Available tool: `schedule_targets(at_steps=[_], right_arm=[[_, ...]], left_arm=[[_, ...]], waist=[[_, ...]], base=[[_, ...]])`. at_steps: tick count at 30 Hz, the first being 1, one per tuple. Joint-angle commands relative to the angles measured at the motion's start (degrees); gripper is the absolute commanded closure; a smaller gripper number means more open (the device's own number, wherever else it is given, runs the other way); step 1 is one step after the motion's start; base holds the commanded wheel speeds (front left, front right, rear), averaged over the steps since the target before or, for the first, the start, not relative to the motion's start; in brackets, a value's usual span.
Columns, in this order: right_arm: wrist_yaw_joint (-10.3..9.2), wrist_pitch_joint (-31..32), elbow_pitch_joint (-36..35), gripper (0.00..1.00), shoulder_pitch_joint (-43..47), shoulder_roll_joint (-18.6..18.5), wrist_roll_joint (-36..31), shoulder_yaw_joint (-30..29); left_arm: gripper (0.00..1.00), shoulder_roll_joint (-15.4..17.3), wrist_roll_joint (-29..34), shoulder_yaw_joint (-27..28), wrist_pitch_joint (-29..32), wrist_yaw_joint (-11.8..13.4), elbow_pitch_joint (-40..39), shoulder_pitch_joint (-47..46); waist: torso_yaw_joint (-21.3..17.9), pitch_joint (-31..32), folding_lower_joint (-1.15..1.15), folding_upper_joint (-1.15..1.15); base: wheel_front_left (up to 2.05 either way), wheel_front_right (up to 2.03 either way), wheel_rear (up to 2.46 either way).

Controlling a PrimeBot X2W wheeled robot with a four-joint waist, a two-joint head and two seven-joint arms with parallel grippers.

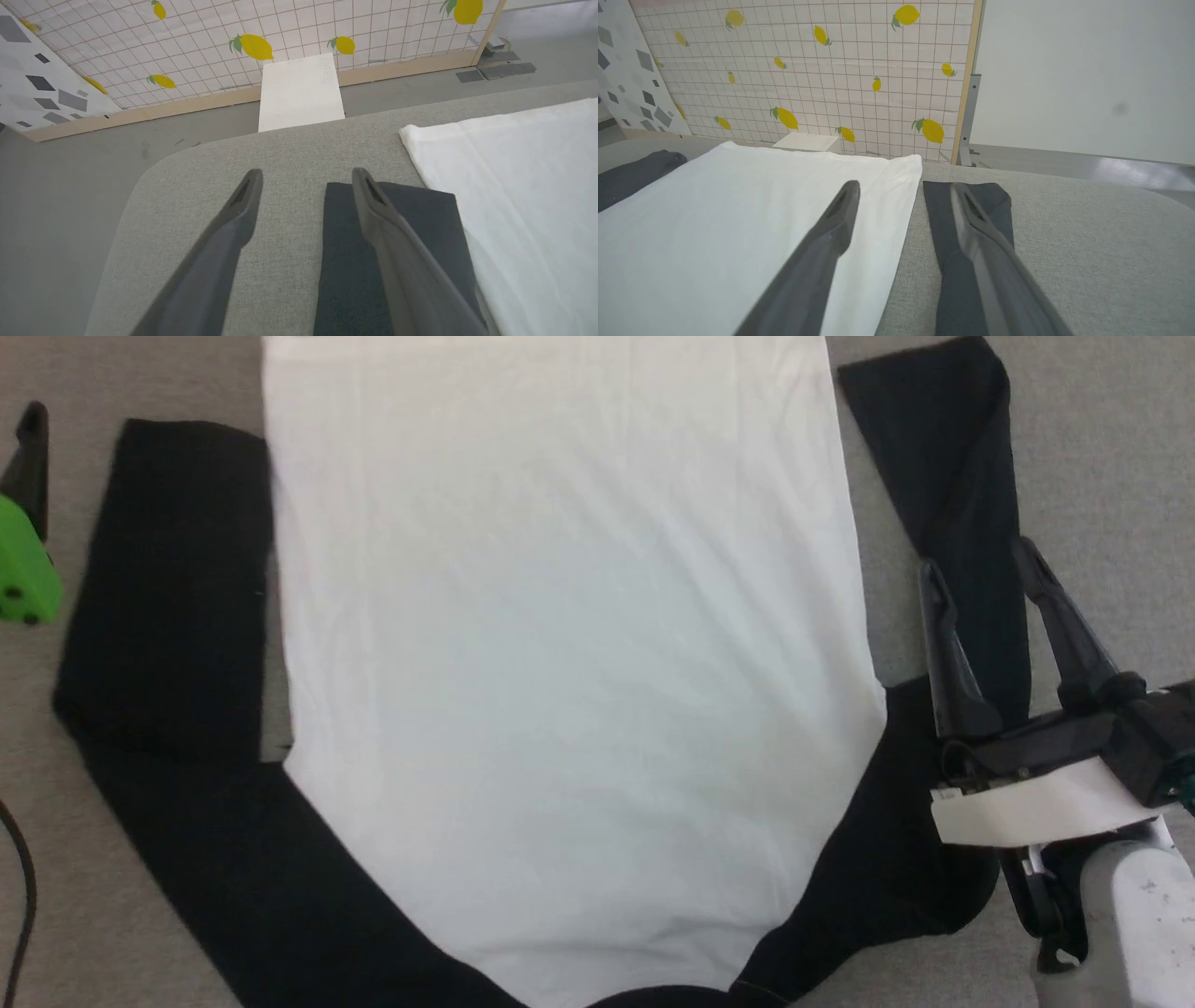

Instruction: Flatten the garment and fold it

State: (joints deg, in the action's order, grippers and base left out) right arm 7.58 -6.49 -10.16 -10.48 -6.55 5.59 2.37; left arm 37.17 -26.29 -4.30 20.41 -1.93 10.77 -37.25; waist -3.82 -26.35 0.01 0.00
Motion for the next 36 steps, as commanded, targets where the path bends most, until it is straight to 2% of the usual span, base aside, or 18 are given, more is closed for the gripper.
schedule_targets(at_steps=[1, 5, 8, 10, 11, 15, 19, 20, 21, 22, 25, 29, 36], right_arm=[[-0.09, -0.68, 0.22, 0.00, -1.25, 0.22, 0.25, 0.46], [-0.09, -1.54, 0.69, 0.00, -2.69, 0.73, 0.75, 1.21], [-0.09, -1.98, 0.85, 0.00, -3.16, 0.97, 1.00, 1.47], [-0.09, -2.07, 0.96, 0.00, -3.27, 1.13, 1.10, 1.54], [-0.09, -2.20, 0.80, 0.00, -3.31, 1.27, 1.38, 1.66], [-0.09, -2.43, 0.49, 0.00, -3.21, 1.49, 1.68, 1.83], [-0.09, -2.38, 0.44, 0.00, -3.23, 1.45, 1.80, 2.37], [-0.09, -2.35, 0.39, 0.00, -3.24, 1.43, 1.82, 2.34], [-0.09, -2.39, 0.26, 0.00, -3.29, 1.41, 1.80, 2.20], [-0.09, -2.36, 0.17, 0.00, -3.30, 1.41, 1.79, 2.01], [-0.09, -2.17, 0.11, 0.00, -3.36, 1.28, 1.72, 1.93], [-0.09, -1.89, 0.23, 0.00, -3.49, 1.03, 1.81, 2.04], [-0.09, -1.15, 1.37, 0.00, -2.68, 0.24, 1.94, 1.31]], left_arm=[[0.00, 0.55, -0.03, -0.30, 1.58, 0.26, 0.70, -2.21], [0.00, 1.56, -0.32, -0.75, 7.22, 1.18, 2.21, -5.59], [0.00, 2.78, -0.28, -0.71, 12.49, 2.97, 2.70, -6.23], [0.00, 3.35, -0.77, 0.00, 15.66, 4.62, 2.41, -6.29], [0.00, 4.36, -1.27, 1.02, 20.68, 7.37, 1.19, -5.86], [0.00, 4.56, -2.35, 2.84, 24.18, 10.61, -1.31, -4.91], [0.00, 4.57, -3.14, 4.27, 25.85, 12.83, -3.10, -3.51], [0.33, 4.45, -3.35, 4.57, 26.18, 13.34, -3.38, -3.18], [0.88, 4.56, -3.45, 4.59, 27.02, 13.73, -3.66, -2.56], [1.00, 4.77, -3.50, 4.63, 27.85, 14.08, -3.95, -1.98], [1.00, 4.74, -3.69, 5.45, 27.57, 15.01, -4.87, -1.18], [1.00, 4.76, -2.76, 7.06, 21.63, 15.11, -5.73, -0.71], [1.00, 4.92, -1.06, 8.97, 11.48, 14.26, -5.64, 2.01]], waist=[[-5.02, -6.01, -0.01, 0.00], [-6.64, -7.94, -0.01, 0.00], [-7.51, -8.83, -0.01, 0.00], [-7.98, -9.19, -0.01, 0.00], [-8.44, -9.76, -0.01, 0.00], [-8.91, -10.32, -0.01, 0.00], [-9.09, -10.73, -0.01, 0.00], [-9.01, -10.76, -0.01, 0.00], [-8.87, -10.74, -0.01, 0.00], [-8.67, -10.66, -0.01, 0.00], [-7.85, -9.96, -0.01, 0.00], [-6.23, -7.94, -0.01, 0.00], [-1.96, -0.16, -0.01, 0.00]], base=[[0.00, 0.00, 0.00], [0.00, 0.00, 0.00], [0.00, 0.00, 0.00], [0.00, 0.00, 0.00], [0.00, 0.00, 0.00], [0.00, 0.00, 0.00], [0.00, 0.00, 0.00], [0.00, 0.00, 0.00], [0.00, 0.00, 0.00], [0.00, 0.00, 0.00], [0.00, 0.00, 0.00], [0.00, 0.00, 0.00], [0.00, 0.00, 0.00]])
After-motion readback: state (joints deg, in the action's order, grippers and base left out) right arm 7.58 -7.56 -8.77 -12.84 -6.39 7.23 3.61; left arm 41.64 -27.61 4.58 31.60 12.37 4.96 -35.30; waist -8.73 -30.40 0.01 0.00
